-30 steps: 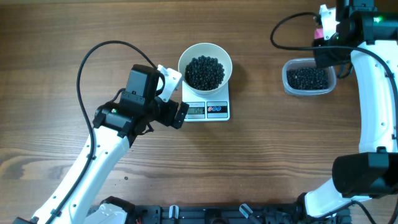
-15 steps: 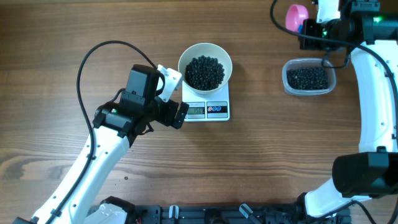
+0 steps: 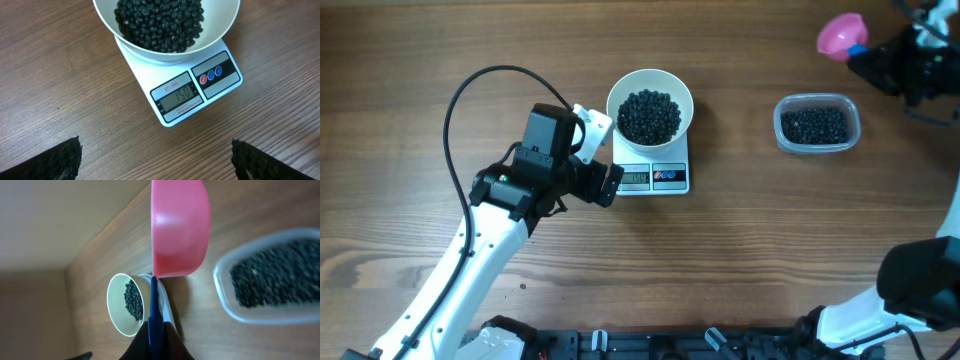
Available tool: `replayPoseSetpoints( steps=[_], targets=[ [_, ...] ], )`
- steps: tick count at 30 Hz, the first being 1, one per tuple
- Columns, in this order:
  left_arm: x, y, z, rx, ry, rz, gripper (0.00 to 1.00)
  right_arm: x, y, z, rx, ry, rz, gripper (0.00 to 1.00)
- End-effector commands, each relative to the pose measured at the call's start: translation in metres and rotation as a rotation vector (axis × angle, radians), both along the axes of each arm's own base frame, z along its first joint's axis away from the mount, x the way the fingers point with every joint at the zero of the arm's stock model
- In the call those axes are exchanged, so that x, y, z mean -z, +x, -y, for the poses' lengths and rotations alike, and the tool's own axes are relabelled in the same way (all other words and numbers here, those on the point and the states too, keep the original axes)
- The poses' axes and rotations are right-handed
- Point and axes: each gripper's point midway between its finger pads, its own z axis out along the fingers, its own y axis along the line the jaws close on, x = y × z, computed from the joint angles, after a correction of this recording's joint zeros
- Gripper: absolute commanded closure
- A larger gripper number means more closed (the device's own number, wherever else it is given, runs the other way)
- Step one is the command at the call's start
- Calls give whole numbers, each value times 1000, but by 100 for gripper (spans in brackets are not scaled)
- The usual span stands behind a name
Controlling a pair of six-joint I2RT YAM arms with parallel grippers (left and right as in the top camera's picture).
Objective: Scoop item into bowl and weigh 150g on scale
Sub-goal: 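Lower the scoop into the bean tub and release it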
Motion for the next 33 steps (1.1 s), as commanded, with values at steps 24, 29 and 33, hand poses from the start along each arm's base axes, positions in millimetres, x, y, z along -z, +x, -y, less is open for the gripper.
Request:
replayPoseSetpoints(
  steps=[24, 29, 33],
  targets=[
    [-1, 0, -3, 1, 9, 11, 0, 87, -39, 28, 358, 97, -442, 96],
    [-1, 0, -3, 1, 9, 11, 0, 111, -35, 9, 352, 151, -470, 96],
    [-1, 0, -3, 1, 9, 11, 0, 127, -32, -4, 370, 179, -496, 96]
  ],
)
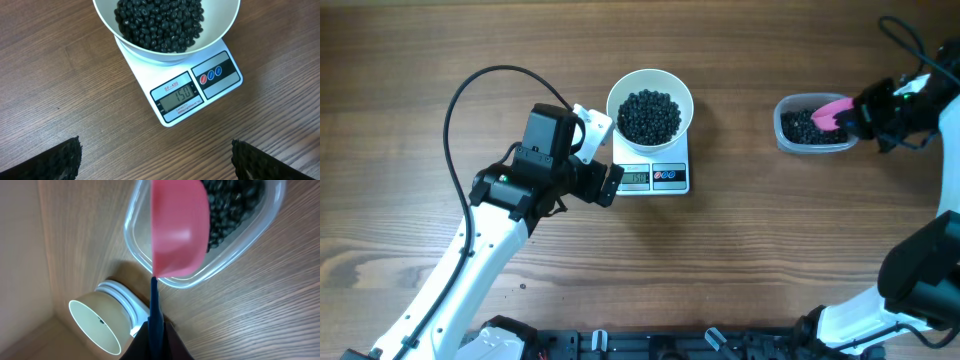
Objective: Scoop item into bowl and weigh 150g on scale
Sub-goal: 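Lower the scoop into the bean tub and release it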
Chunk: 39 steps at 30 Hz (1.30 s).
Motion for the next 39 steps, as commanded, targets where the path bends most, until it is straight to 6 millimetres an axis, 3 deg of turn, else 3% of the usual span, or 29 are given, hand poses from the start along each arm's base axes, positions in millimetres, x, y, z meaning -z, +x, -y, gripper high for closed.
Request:
replayPoseSetpoints(
  steps=[1, 6, 15, 20, 22, 33, 39],
  targets=[
    [-1, 0, -3, 1, 8, 11, 0, 14, 4, -16, 41, 60, -36, 96],
    [-1, 0, -3, 1, 8, 11, 0, 18, 10, -22, 55, 62, -31, 94],
    [-1, 0, -3, 1, 8, 11, 0, 19, 9, -23, 52, 62, -34, 61],
    [-1, 0, -3, 1, 8, 11, 0, 21, 3, -22, 35, 45, -56, 53],
    [-1, 0, -3, 1, 8, 11, 0, 24, -3, -21, 16, 28, -73, 47],
    [-1, 0, -3, 1, 8, 11, 0, 36, -46, -15, -120, -79, -212, 35],
    [-1, 0, -3, 1, 8, 11, 0, 40, -59, -7, -179, -141, -252, 34]
  ],
)
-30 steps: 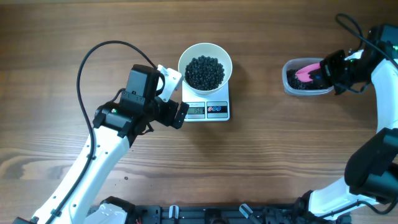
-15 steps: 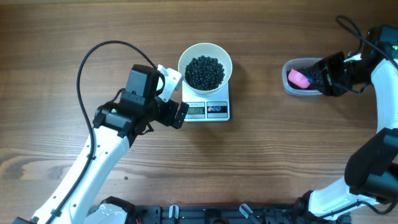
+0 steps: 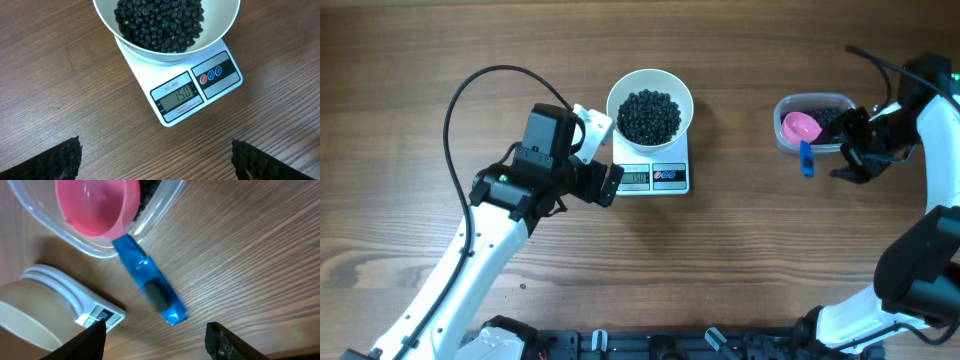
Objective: Scoop item into bowl and weigh 150g on scale
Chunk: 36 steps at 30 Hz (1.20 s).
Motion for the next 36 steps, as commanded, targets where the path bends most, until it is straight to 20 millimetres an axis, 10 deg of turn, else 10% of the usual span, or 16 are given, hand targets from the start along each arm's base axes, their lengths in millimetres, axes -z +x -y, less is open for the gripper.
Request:
replayPoseSetpoints(
  steps=[1, 36],
  targets=[
    [-1, 0, -3, 1, 9, 11, 0, 6, -3, 6, -77, -44, 1, 34],
    [-1, 0, -3, 1, 9, 11, 0, -91, 61, 28, -73, -211, 423, 33]
  ],
)
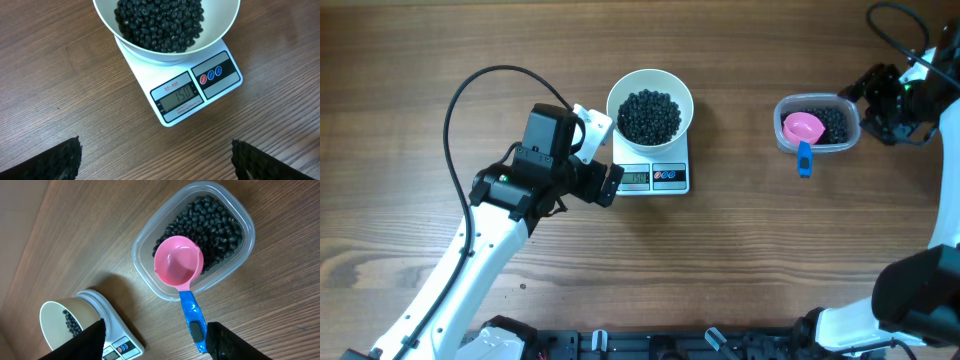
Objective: Scoop item into bowl and weigh 150g on scale
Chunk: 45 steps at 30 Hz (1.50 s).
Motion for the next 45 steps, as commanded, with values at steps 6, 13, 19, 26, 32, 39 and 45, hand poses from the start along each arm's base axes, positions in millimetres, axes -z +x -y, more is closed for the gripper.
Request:
replayPoseSetpoints(
  steps=[6, 13, 19, 26, 32, 39, 45],
  targets=[
    [-1, 0, -3, 1, 8, 11, 0, -14, 4, 3, -19, -37, 45, 33],
    [-1, 0, -3, 1, 8, 11, 0, -21, 12, 5, -42, -61, 100, 33],
    [-1, 0, -3, 1, 8, 11, 0, -61, 18, -6, -141, -82, 252, 26],
    [-1, 0, -3, 1, 8, 11, 0, -144, 10, -31, -215, -70, 533, 0],
    [-1, 0, -3, 1, 8, 11, 0, -194, -11, -39, -147, -62, 663, 0],
    [-1, 0, -3, 1, 8, 11, 0, -207, -21, -36, -147, -129, 703, 0],
    [-1, 0, -3, 1, 8, 11, 0, -199, -23, -34, -124, -122, 667, 0]
  ],
)
